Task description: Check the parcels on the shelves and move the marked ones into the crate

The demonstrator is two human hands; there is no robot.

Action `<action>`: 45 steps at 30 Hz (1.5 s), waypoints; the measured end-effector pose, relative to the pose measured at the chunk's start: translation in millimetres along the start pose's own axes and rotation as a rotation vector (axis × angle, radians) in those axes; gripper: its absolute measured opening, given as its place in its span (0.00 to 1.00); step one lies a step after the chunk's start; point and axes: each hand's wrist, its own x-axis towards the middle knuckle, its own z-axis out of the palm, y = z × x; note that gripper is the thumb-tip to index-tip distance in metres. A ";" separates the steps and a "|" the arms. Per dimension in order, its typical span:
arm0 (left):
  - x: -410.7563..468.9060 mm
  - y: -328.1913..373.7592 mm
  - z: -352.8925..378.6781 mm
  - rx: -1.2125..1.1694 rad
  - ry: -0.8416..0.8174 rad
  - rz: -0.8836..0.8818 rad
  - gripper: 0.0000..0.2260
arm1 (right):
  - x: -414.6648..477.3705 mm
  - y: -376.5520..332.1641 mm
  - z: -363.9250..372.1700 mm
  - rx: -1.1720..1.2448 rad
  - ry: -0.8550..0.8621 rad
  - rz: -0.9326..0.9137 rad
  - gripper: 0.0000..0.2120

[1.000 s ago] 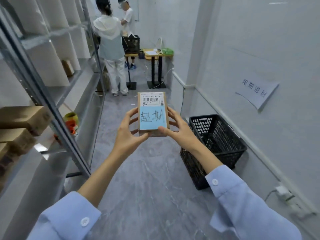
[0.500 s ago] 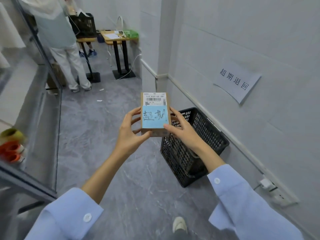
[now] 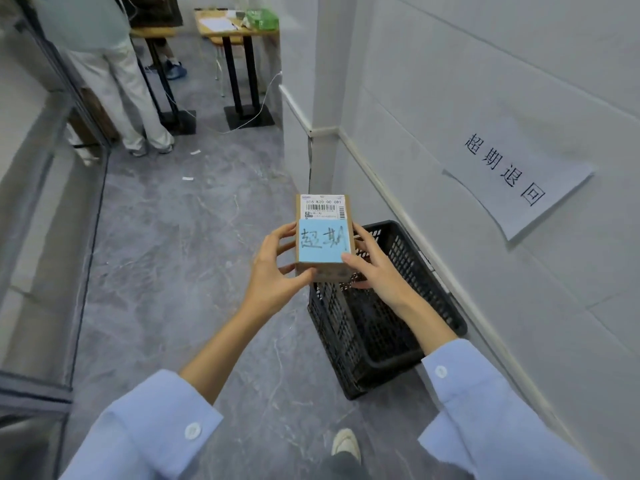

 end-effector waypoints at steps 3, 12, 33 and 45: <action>38.4 -24.7 37.6 0.075 -0.042 -0.038 0.33 | 36.4 29.2 -39.7 0.037 -0.012 0.071 0.29; 103.6 -102.6 92.6 0.573 -0.200 -0.092 0.34 | 121.7 126.2 -108.8 0.065 -0.044 0.286 0.33; 184.5 -354.3 139.6 0.937 -0.211 -0.280 0.36 | 318.3 437.4 -94.8 -0.050 -0.062 0.497 0.28; 189.5 -439.6 152.2 0.945 -0.168 -0.301 0.35 | 374.1 551.5 -70.5 0.024 -0.064 0.551 0.29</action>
